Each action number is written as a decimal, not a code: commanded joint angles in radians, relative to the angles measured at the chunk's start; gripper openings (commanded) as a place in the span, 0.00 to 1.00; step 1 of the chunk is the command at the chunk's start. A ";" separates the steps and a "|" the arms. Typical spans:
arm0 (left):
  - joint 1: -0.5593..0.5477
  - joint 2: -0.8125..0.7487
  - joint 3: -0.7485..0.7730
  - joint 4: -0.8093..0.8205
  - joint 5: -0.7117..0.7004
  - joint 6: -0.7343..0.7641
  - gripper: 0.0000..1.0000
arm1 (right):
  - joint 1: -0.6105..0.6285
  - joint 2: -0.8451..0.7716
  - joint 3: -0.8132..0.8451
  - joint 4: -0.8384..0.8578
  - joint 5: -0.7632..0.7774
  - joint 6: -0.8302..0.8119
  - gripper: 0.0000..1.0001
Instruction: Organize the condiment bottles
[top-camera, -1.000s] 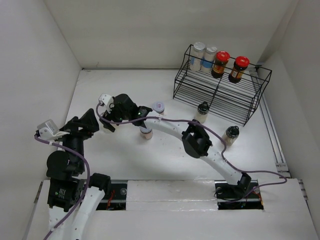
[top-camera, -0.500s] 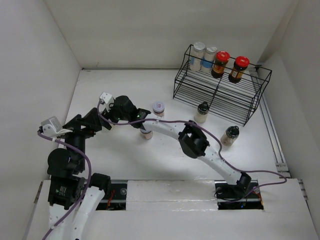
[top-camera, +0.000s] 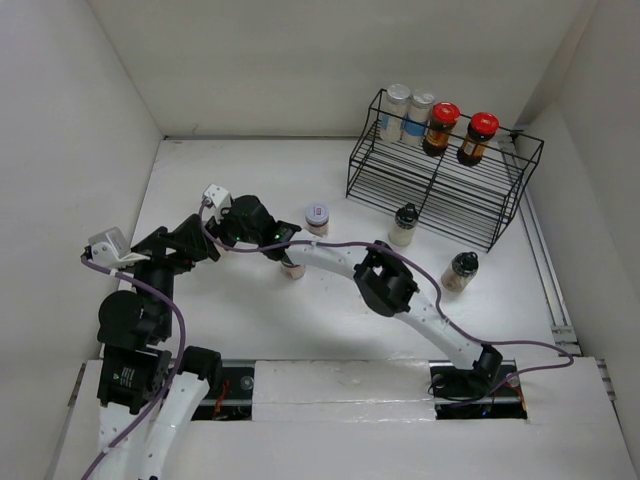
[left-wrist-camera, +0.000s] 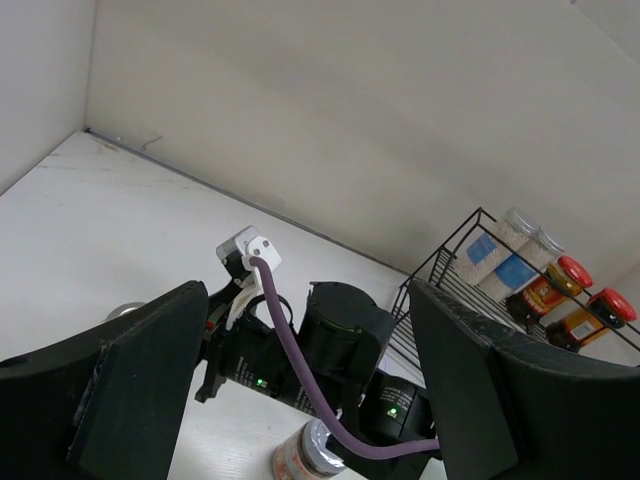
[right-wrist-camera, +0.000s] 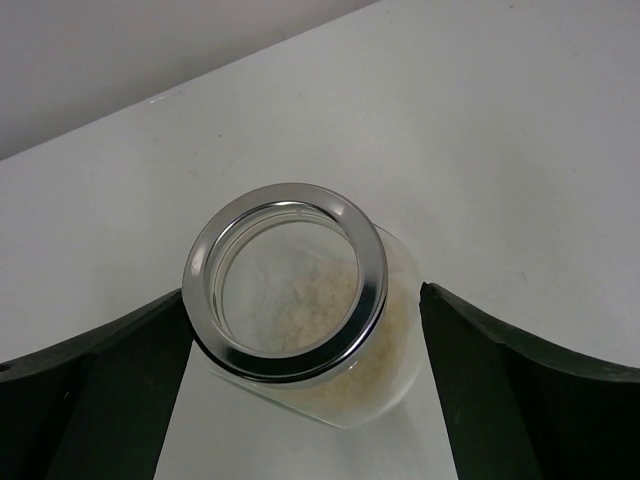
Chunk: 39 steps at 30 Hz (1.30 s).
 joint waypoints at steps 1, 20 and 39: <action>0.005 0.016 -0.007 0.040 0.012 0.016 0.76 | 0.009 0.036 0.066 0.030 0.000 0.039 0.96; 0.005 0.016 -0.007 0.049 0.024 0.026 0.76 | 0.009 -0.275 -0.496 0.357 0.191 0.069 0.54; 0.005 0.027 -0.007 0.049 0.043 0.026 0.76 | -0.043 -0.490 -0.840 0.363 0.159 0.044 0.90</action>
